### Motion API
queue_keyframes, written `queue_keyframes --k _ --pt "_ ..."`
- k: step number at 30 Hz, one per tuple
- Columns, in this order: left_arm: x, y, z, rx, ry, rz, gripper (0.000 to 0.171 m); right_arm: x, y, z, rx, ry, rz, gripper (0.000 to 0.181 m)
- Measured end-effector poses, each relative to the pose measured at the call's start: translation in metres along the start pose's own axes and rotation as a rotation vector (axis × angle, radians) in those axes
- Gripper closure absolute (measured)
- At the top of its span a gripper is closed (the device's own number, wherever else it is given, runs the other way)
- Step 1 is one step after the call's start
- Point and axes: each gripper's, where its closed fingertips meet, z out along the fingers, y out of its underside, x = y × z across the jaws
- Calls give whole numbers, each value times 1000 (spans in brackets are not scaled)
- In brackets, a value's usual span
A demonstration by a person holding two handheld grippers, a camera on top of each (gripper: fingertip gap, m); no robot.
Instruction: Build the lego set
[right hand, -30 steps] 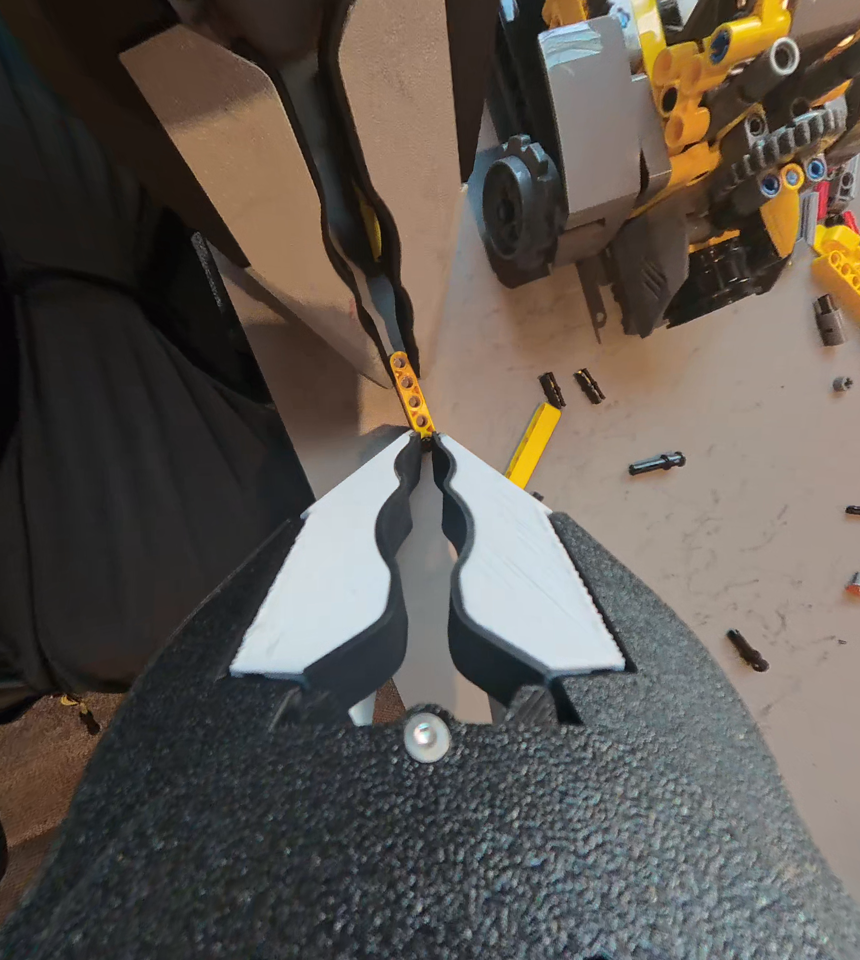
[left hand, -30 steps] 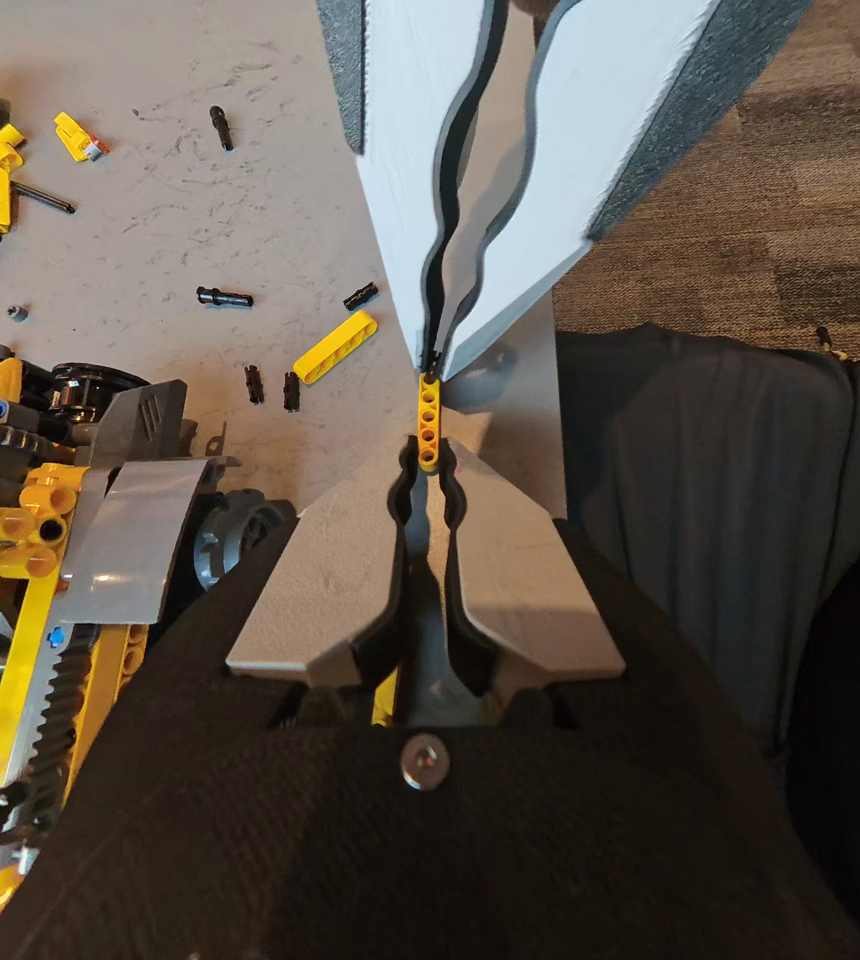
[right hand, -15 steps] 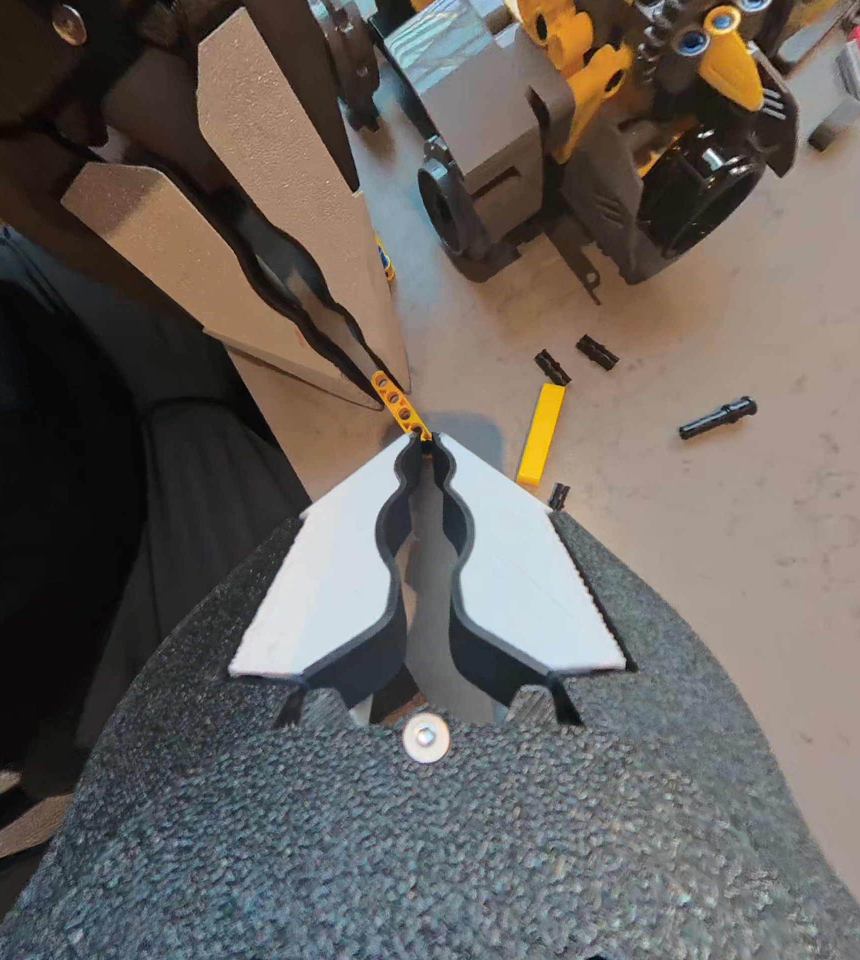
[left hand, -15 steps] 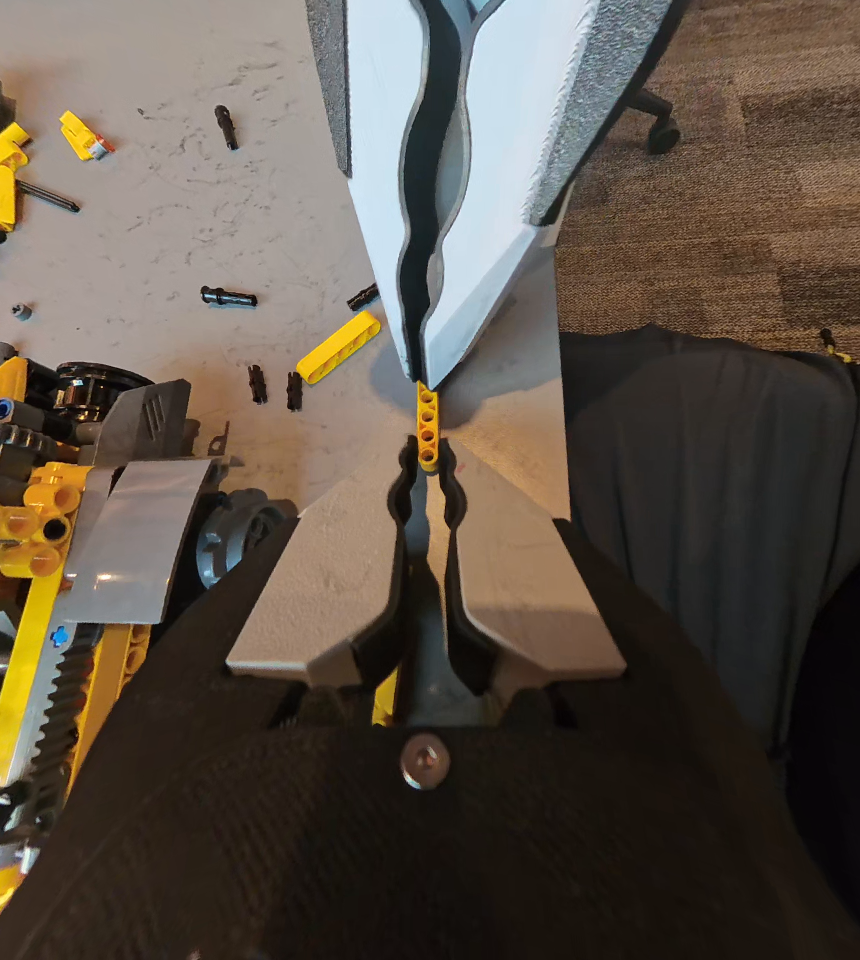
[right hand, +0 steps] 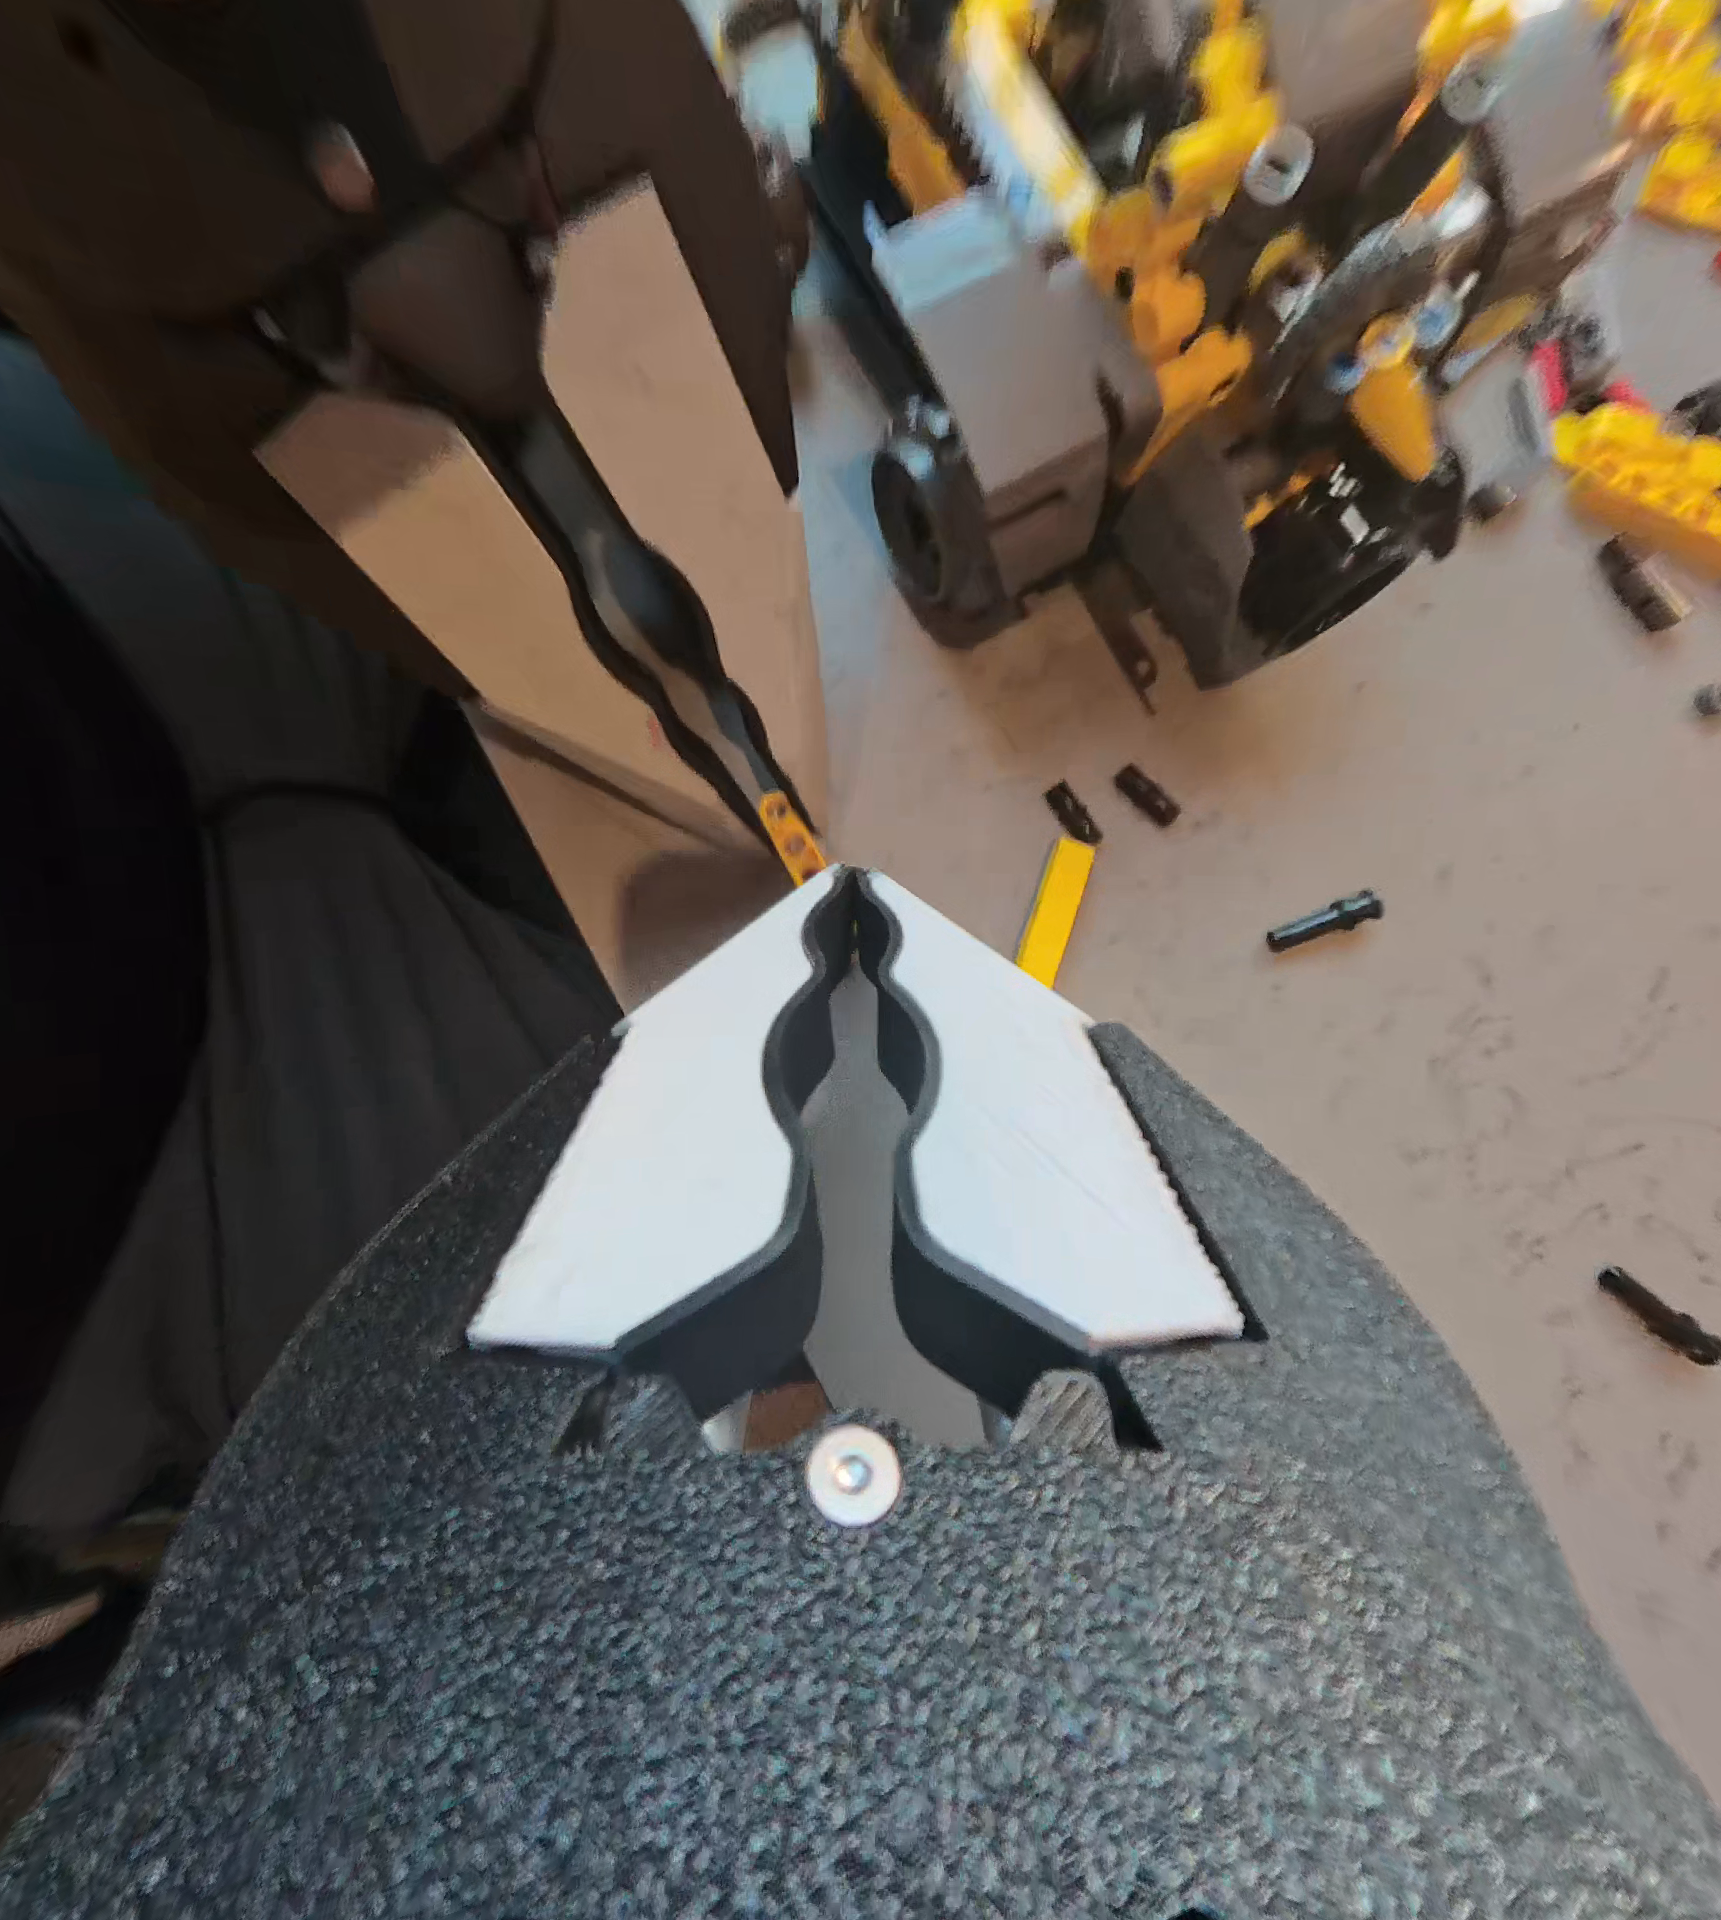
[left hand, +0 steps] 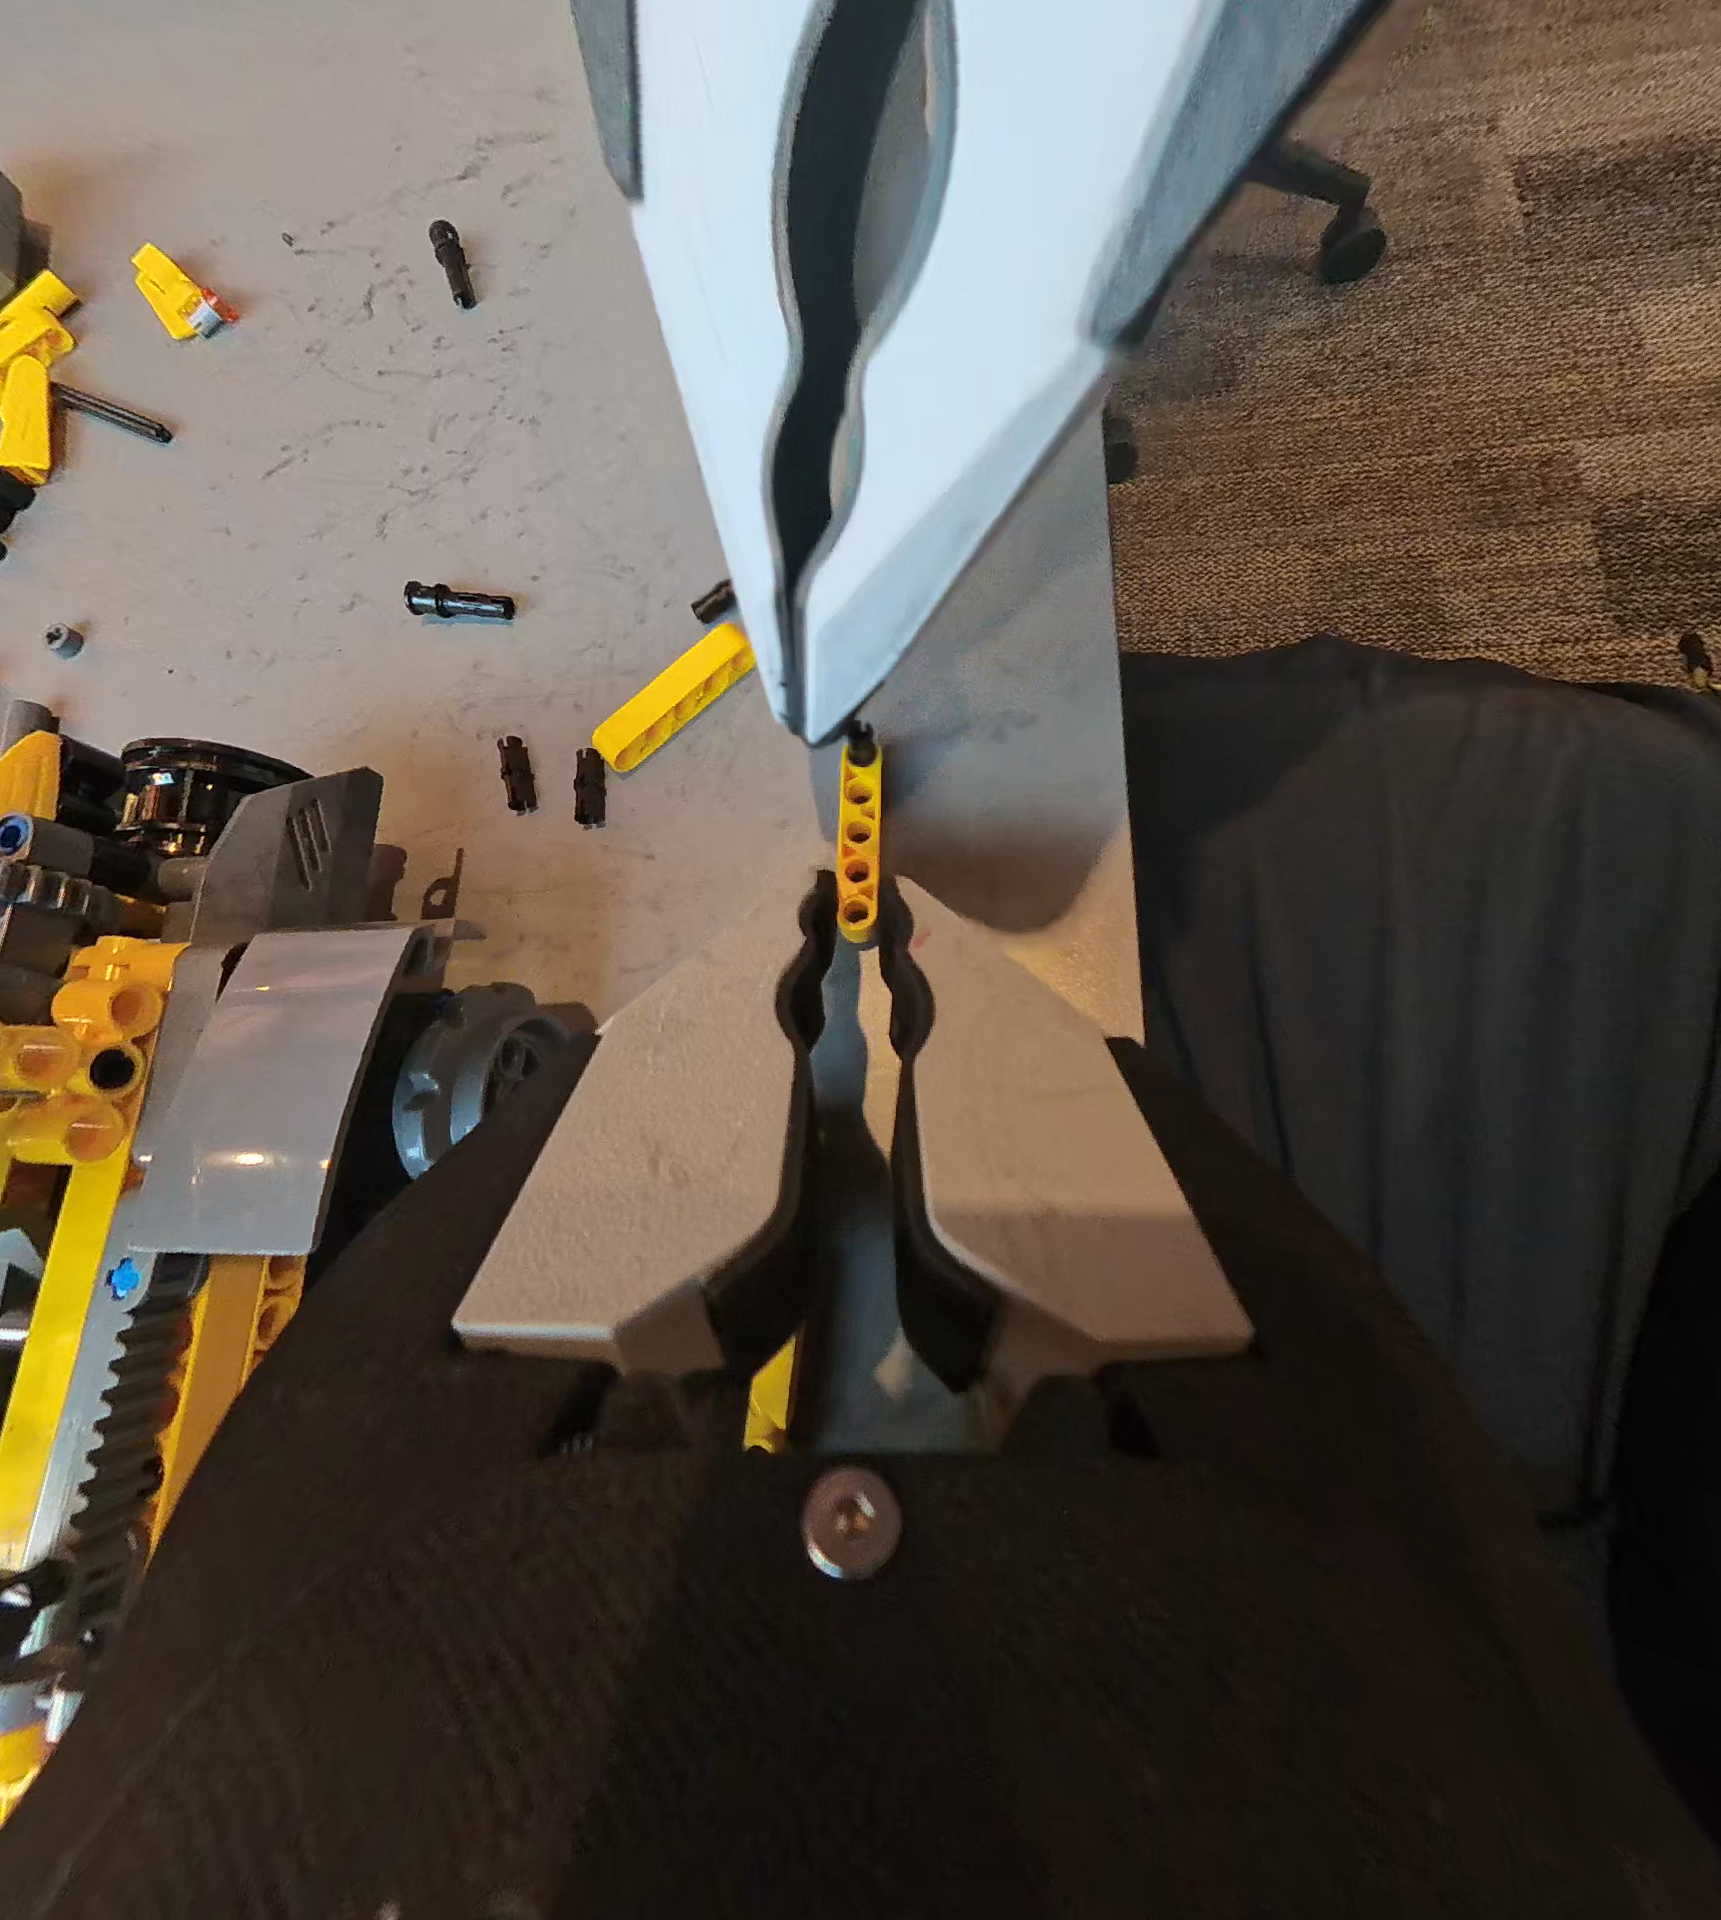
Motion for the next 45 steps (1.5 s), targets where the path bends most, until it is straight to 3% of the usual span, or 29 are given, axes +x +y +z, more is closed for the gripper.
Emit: queue_keyframes --k 6,10,15,20,27,32,37,45 --pt "1 0 0 3 9 0 167 4 15 1 -14 11 65 181" --pt "1 -1 -1 8 22 -14 166 26 4 -27 179 34 237 173" --pt "1 0 -1 4 13 0 166 51 41 -30 116 98 306 161" --pt "2 0 -1 5 20 -3 163 49 47 -11 68 90 277 158" --pt "2 0 0 0 18 1 156 49 43 2 68 60 257 176" --pt "2 1 0 -1 21 -1 154 47 42 -2 80 79 255 177" --pt "0 0 -1 9 12 -8 144 34 22 -19 152 67 255 177" --pt "-3 -12 -14 119 -19 -5 139 8 5 -18 165 32 213 177"
